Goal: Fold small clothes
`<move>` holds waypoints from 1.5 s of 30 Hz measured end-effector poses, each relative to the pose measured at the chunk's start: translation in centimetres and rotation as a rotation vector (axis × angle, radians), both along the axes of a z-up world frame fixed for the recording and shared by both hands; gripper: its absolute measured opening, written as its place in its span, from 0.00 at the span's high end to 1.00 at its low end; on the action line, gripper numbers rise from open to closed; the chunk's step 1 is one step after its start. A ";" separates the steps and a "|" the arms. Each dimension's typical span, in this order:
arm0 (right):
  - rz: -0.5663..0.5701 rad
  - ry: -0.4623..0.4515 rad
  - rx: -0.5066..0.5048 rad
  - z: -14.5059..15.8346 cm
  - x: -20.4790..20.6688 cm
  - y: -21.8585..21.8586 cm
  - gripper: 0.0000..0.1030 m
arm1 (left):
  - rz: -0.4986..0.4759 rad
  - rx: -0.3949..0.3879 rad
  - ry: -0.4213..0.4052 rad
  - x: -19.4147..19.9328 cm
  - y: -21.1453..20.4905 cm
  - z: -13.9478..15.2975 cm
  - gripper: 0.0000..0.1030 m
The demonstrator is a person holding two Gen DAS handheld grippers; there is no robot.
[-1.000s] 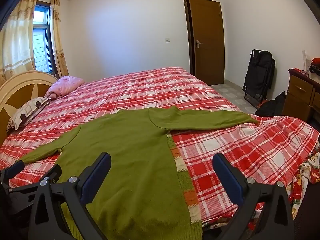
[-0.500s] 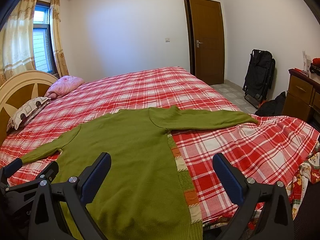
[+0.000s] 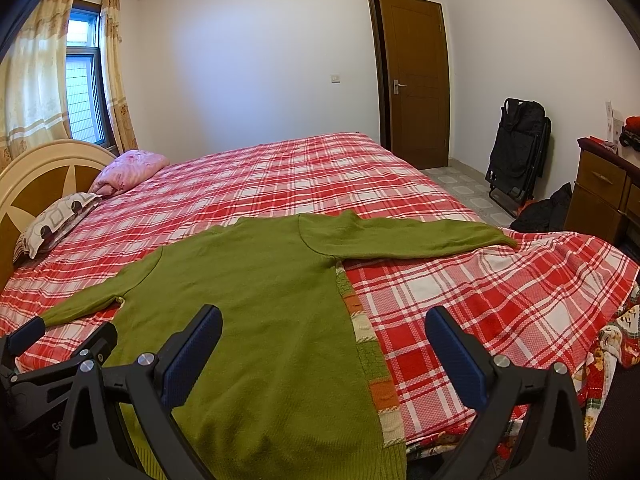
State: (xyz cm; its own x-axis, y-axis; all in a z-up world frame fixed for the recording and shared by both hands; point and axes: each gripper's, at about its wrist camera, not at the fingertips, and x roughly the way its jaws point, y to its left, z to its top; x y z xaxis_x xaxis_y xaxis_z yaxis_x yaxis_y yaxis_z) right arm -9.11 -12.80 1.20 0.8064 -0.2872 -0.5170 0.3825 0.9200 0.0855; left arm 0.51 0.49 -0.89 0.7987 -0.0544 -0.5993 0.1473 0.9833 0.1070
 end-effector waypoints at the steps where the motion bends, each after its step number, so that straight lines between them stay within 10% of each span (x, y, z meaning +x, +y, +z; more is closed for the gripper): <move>1: 0.001 0.000 0.000 0.0 0.0 0.0 0.01 | 0.001 0.001 0.000 0.0 0.0 0.0 0.00; 45: -0.001 0.020 0.006 -0.8 0.5 -0.1 0.01 | 0.003 -0.003 0.008 0.2 0.1 -0.5 0.00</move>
State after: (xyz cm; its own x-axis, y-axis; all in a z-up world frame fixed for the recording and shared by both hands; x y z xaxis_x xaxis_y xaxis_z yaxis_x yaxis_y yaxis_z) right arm -8.61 -12.90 0.40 0.7957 -0.2848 -0.5346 0.3850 0.9192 0.0834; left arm 0.75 0.59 -1.35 0.7938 -0.0539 -0.6058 0.1451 0.9841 0.1026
